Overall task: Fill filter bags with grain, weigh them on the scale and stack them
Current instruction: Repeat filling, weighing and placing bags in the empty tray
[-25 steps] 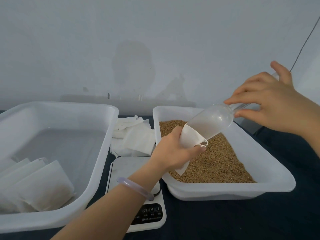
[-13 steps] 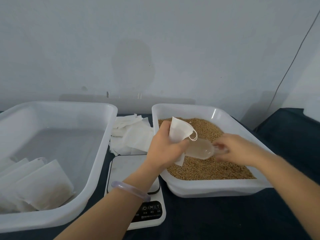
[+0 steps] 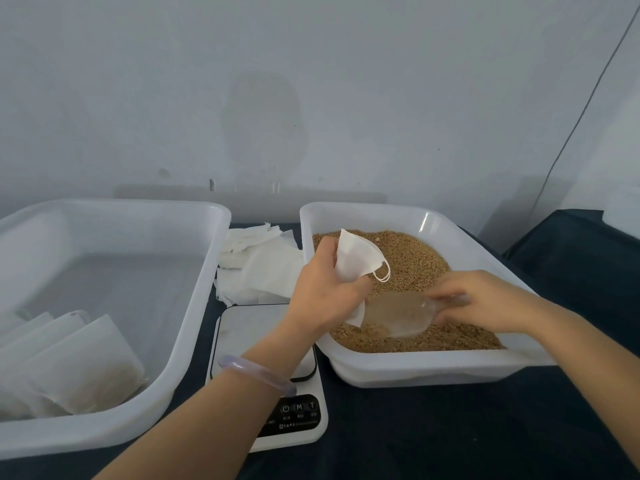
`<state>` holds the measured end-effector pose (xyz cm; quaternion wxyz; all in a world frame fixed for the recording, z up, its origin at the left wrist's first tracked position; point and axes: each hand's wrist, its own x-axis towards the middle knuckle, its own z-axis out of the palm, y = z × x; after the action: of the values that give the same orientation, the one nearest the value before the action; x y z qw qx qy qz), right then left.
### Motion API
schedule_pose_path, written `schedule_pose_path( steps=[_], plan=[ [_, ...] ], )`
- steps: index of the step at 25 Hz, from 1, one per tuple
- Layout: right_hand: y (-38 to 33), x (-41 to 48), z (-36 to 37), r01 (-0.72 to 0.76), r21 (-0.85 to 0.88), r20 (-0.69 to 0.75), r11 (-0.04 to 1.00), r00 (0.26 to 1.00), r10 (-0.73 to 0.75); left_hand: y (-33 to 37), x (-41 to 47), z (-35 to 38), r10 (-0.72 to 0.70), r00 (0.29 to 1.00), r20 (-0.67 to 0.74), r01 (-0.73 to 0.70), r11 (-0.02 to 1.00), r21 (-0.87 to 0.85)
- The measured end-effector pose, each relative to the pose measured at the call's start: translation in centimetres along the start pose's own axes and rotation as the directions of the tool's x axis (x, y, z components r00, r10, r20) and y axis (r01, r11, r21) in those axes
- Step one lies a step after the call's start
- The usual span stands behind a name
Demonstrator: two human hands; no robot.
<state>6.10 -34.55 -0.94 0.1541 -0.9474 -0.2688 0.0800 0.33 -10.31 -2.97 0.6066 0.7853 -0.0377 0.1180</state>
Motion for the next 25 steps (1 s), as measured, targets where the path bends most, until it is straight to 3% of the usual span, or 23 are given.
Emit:
schedule_pose_path(
  steps=[6,13,20,25],
  plan=[
    [0.4,-1.6,-4.2,-0.028,0.045,-0.194,0.999,0.980,0.036,0.3,-0.1,0.1,0.032,0.999,0.030,-0.033,0.999,0.019],
    [-1.5,-2.0,-9.1,0.102,0.042,-0.323,0.994,0.943,-0.083,0.5,-0.1,-0.1,0.019,0.998,0.063,-0.026,0.994,0.110],
    [-3.3,-1.7,-10.4,0.109,-0.385,-0.408,0.917,0.871,-0.274,0.8,0.0,0.0,0.023,0.987,0.157,-0.058,0.973,0.222],
    [-4.4,-1.3,-10.5,0.119,-0.543,-0.385,0.831,0.845,-0.372,0.7,0.1,0.0,0.009,0.987,0.158,-0.046,0.971,0.233]
  ],
)
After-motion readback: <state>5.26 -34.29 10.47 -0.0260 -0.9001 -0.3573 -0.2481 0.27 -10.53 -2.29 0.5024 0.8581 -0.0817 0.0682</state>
